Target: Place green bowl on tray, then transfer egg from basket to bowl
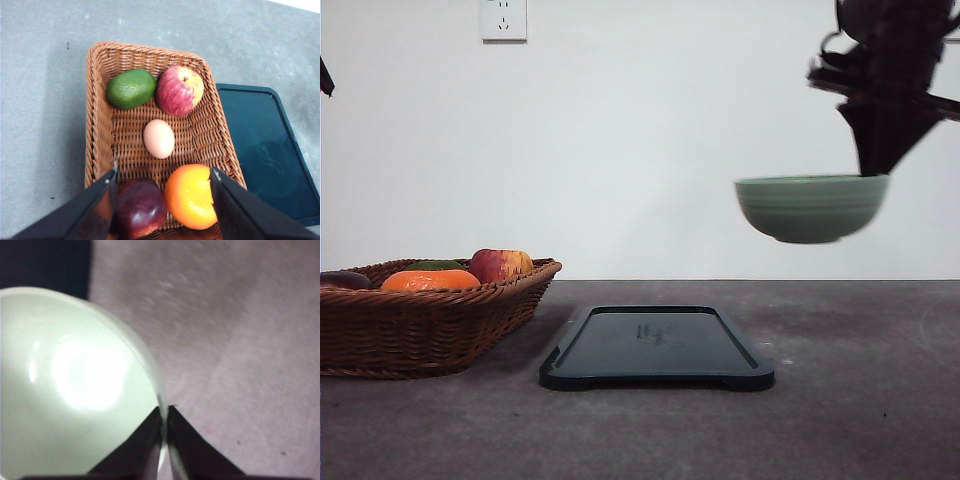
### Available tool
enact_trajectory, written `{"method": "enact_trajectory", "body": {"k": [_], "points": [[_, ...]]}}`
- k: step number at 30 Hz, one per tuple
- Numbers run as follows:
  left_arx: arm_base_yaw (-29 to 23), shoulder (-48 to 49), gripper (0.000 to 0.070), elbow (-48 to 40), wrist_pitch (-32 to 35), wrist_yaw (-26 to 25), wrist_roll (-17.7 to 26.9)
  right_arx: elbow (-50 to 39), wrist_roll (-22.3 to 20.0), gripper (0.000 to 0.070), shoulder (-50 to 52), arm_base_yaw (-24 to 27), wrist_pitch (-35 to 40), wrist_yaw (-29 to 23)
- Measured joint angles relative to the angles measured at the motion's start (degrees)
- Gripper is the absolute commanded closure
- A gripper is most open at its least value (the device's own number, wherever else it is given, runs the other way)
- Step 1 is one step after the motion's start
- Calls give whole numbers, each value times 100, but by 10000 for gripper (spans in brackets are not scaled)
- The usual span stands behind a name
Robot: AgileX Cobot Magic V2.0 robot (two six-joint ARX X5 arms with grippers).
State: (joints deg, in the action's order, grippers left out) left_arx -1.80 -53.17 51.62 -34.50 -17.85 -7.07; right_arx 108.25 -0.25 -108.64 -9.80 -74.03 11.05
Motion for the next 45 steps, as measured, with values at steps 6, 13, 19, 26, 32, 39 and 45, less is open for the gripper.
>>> {"method": "enact_trajectory", "body": {"k": [6, 13, 19, 26, 32, 39, 45], "points": [[0, -2, 349, 0, 2, 0, -2, 17, 23, 697, -48, -794, 408, 128], [0, -2, 349, 0, 7, 0, -2, 25, 187, 697, -467, -1469, 1090, 138], [0, -2, 349, 0, 7, 0, -1, 25, 269, 697, -847, -1625, 1219, 94], [0, -2, 349, 0, 7, 0, -2, 25, 316, 697, -1283, -1635, 1252, 84], [0, -2, 349, 0, 8, 0, 0, 25, 328, 696, -1521, -1635, 1205, 57], [0, -2, 349, 0, 7, 0, 0, 25, 330, 427, -1528, -1637, 1187, -59], [0, -2, 349, 0, 8, 0, -2, 190, 321, 410, -1524, -1637, 917, -57]]}}
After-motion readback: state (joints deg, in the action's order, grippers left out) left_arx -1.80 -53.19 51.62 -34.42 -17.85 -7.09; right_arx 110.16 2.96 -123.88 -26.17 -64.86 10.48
